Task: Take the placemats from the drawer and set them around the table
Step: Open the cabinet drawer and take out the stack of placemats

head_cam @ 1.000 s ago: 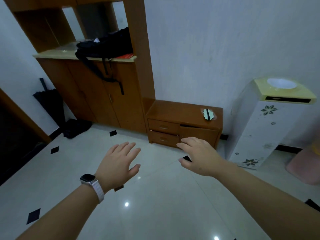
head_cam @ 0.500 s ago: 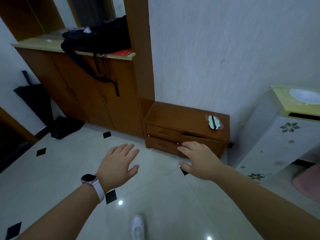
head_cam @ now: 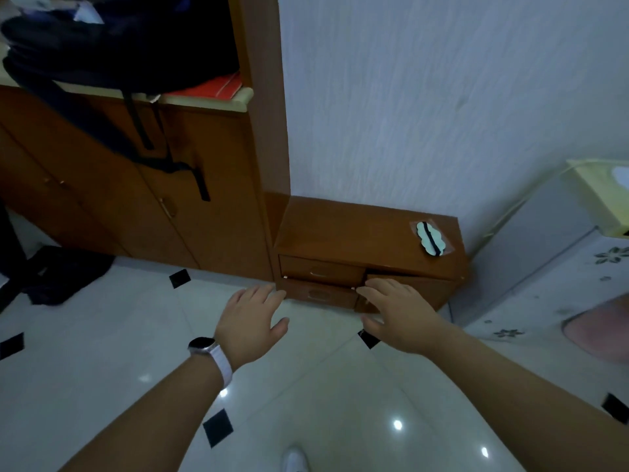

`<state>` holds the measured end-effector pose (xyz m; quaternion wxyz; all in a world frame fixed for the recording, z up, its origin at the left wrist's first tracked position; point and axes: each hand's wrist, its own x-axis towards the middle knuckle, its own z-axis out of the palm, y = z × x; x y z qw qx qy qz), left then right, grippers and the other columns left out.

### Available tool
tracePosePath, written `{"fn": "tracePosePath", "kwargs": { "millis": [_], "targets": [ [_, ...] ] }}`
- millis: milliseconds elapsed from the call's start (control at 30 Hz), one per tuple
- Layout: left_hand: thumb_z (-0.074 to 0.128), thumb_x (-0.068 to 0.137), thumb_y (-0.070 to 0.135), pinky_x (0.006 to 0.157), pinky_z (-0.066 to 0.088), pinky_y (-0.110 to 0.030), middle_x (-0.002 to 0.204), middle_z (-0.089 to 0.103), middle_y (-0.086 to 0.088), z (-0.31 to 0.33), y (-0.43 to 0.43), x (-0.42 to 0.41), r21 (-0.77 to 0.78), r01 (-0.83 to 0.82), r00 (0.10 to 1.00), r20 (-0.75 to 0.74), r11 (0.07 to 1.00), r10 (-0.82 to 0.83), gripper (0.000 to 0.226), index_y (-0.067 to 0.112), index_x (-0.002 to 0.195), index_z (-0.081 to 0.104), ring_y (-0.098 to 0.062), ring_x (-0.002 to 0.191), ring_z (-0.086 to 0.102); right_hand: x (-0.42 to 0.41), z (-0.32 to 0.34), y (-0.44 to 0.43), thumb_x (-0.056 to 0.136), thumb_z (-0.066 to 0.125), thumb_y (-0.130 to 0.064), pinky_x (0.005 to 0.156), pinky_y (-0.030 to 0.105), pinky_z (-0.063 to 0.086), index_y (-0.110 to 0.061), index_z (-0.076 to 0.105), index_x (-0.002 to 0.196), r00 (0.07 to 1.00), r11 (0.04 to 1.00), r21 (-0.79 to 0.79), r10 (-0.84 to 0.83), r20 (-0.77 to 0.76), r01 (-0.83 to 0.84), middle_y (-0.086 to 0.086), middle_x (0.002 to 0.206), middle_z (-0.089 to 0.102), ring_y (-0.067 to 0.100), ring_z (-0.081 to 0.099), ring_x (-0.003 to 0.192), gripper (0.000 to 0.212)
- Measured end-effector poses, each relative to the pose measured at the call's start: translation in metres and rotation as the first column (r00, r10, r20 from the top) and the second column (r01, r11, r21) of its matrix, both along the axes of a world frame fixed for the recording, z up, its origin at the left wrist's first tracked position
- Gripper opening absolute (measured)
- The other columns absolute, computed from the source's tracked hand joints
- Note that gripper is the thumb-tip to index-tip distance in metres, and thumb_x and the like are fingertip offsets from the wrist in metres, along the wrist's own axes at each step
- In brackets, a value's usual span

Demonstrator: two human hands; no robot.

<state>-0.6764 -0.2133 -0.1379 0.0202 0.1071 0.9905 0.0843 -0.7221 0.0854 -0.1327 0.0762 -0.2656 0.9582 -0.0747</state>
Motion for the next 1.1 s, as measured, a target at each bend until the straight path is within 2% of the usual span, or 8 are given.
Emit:
{"fn": "tracePosePath", "kwargs": {
  "millis": [133,367,533,667,733,833,1000,1100],
  "targets": [
    [0.046,0.083,0.05,0.099,0.045,-0.044,0.13,0.064,-0.011,-0.034,-0.006,-0.04,0.033,0.011,0.998,0.061,0.999,-0.013,0.059,0.014,0.126,0.065,-0.03,0.12,0.059,-0.026,-0.021,-0.001,0.093,0.045,-0.052,0.109,0.038,0.032,-0.025,0.043,0.145,0.997,0.998,0.016,-0.057,0.047,0.057,-0.003,0.149,0.042,0.017,0.035,0.138,0.058],
    [0.055,0.09,0.046,0.109,0.034,-0.039,0.145,0.052,-0.005,-0.105,0.007,-0.109,0.015,0.053,0.988,0.146,0.999,-0.054,0.054,0.02,0.138,0.055,-0.024,0.134,0.046,-0.092,-0.085,0.0,0.092,0.052,-0.049,0.105,0.04,0.036,-0.021,0.047,0.142,0.992,0.996,-0.003,-0.083,0.099,0.084,0.001,0.146,0.046,0.021,0.04,0.135,0.057],
    [0.061,0.087,0.04,0.103,0.04,-0.04,0.135,0.06,-0.01,-0.185,0.025,-0.169,0.029,0.064,0.988,0.141,0.998,-0.067,0.051,0.013,0.131,0.061,-0.029,0.126,0.053,-0.15,-0.166,-0.006,0.09,0.055,-0.047,0.101,0.04,0.037,-0.02,0.05,0.139,0.992,0.996,-0.026,-0.088,0.089,0.091,0.002,0.143,0.049,0.023,0.043,0.131,0.056],
    [0.062,0.087,0.038,0.1,0.04,-0.04,0.13,0.06,-0.006,-0.27,0.043,-0.216,0.054,0.061,0.989,0.128,0.997,-0.067,0.047,0.015,0.128,0.061,-0.029,0.12,0.054,-0.195,-0.249,-0.005,0.093,0.051,-0.048,0.107,0.042,0.035,-0.021,0.044,0.143,0.993,0.996,-0.031,-0.084,0.083,0.087,0.004,0.149,0.043,0.023,0.038,0.136,0.058],
    [0.061,0.087,0.037,0.104,0.036,-0.041,0.134,0.058,-0.005,-0.316,0.051,-0.236,0.062,0.064,0.993,0.097,0.996,-0.07,0.047,0.016,0.129,0.059,-0.028,0.125,0.051,-0.218,-0.291,-0.004,0.094,0.048,-0.05,0.11,0.042,0.033,-0.021,0.039,0.147,0.995,0.998,-0.021,-0.063,0.073,0.065,0.003,0.152,0.039,0.022,0.034,0.139,0.061],
    [0.066,0.087,0.03,0.109,0.034,-0.047,0.142,0.054,-0.011,-0.383,0.06,-0.262,0.091,0.035,0.997,0.06,0.995,-0.041,0.052,0.015,0.135,0.057,-0.034,0.134,0.046,-0.25,-0.348,-0.003,0.095,0.047,-0.052,0.112,0.043,0.031,-0.021,0.037,0.148,0.999,0.999,-0.014,-0.041,0.026,0.042,0.003,0.153,0.038,0.022,0.032,0.141,0.062],
    [0.068,0.083,0.032,0.105,0.04,-0.05,0.139,0.056,-0.011,-0.48,0.068,-0.304,0.088,0.067,0.997,-0.052,0.994,-0.062,0.054,0.017,0.133,0.057,-0.034,0.128,0.051,-0.301,-0.429,-0.007,0.094,0.044,-0.055,0.113,0.045,0.03,-0.024,0.037,0.148,0.995,1.0,0.002,0.014,-0.103,-0.014,0.004,0.153,0.039,0.024,0.033,0.141,0.063],
    [0.064,0.084,0.035,0.104,0.042,-0.048,0.136,0.057,-0.009,-0.529,0.07,-0.338,0.08,0.117,0.986,-0.129,0.99,-0.106,0.052,0.018,0.133,0.056,-0.031,0.123,0.053,-0.336,-0.464,-0.012,0.092,0.043,-0.057,0.11,0.046,0.034,-0.025,0.038,0.146,0.97,0.999,0.008,0.039,-0.242,-0.038,0.003,0.151,0.043,0.025,0.037,0.139,0.063]
  ]
}}
